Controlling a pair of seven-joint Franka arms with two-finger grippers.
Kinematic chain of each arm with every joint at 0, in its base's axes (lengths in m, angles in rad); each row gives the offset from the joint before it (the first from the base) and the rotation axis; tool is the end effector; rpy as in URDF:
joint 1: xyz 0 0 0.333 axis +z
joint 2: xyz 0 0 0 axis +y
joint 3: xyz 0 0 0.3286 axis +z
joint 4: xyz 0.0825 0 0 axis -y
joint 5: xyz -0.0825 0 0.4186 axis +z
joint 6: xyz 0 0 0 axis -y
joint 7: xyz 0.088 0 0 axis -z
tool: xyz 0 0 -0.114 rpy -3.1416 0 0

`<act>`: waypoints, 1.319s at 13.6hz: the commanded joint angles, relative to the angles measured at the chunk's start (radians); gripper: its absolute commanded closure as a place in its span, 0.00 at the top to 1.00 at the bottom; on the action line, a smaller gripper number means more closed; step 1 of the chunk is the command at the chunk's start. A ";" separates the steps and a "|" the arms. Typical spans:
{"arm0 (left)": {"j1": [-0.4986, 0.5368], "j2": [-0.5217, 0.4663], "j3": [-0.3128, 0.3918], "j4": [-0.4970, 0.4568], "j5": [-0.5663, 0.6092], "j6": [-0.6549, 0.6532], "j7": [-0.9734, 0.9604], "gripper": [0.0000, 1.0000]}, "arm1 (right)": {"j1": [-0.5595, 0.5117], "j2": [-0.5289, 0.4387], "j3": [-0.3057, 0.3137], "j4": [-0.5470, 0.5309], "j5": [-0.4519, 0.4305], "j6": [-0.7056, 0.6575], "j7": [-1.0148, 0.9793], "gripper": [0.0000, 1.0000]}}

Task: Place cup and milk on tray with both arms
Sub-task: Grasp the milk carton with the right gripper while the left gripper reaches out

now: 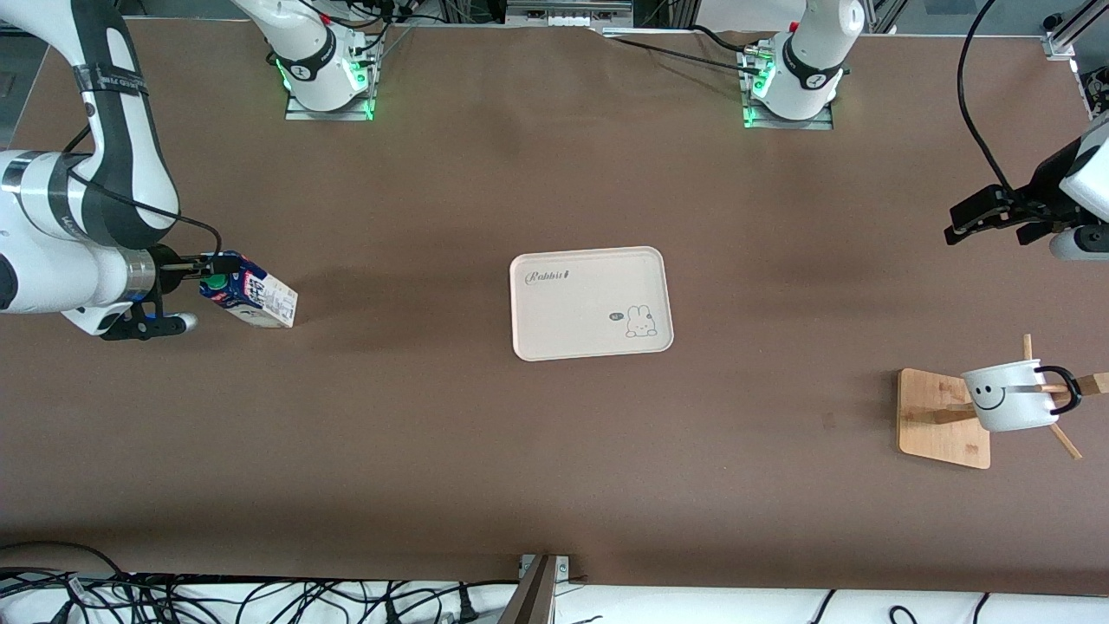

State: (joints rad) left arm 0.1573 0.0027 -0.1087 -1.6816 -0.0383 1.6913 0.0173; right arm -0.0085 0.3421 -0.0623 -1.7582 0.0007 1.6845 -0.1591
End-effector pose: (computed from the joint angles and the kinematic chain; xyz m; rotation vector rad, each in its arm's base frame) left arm 0.5969 0.0252 0.5826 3.1030 0.0555 0.0128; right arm 0.6240 -0.0419 0.3352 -3.0451 -0.1330 0.6413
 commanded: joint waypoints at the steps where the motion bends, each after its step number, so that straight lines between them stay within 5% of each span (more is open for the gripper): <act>1: 0.005 0.019 -0.005 0.028 0.005 0.001 -0.010 1.00 | -0.004 -0.022 0.001 -0.032 -0.002 0.020 0.012 1.00; 7: 0.001 0.036 -0.006 0.026 0.012 0.022 -0.002 1.00 | -0.004 -0.011 0.001 -0.032 -0.002 0.021 0.007 1.00; 8: 0.001 0.037 -0.006 0.023 0.012 0.036 -0.002 1.00 | -0.004 -0.011 0.001 -0.032 -0.002 0.021 0.000 0.97; 11: 0.002 0.056 -0.006 0.022 0.014 0.039 0.000 1.00 | -0.005 -0.003 0.001 -0.032 -0.002 0.021 -0.019 0.65; 14: -0.001 0.060 -0.008 0.010 0.014 0.071 -0.002 1.00 | -0.005 0.005 -0.001 -0.030 -0.002 0.026 -0.040 0.60; 18: -0.008 0.013 -0.006 -0.199 0.014 0.373 0.001 1.00 | -0.005 -0.014 0.009 -0.014 0.001 0.024 -0.039 0.58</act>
State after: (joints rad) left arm 0.1502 0.0564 -0.1124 -1.7654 -0.0382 1.9333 0.0181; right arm -0.0091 0.3482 -0.0637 -1.7764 0.0006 1.7068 -0.1810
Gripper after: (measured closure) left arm 0.000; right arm 0.410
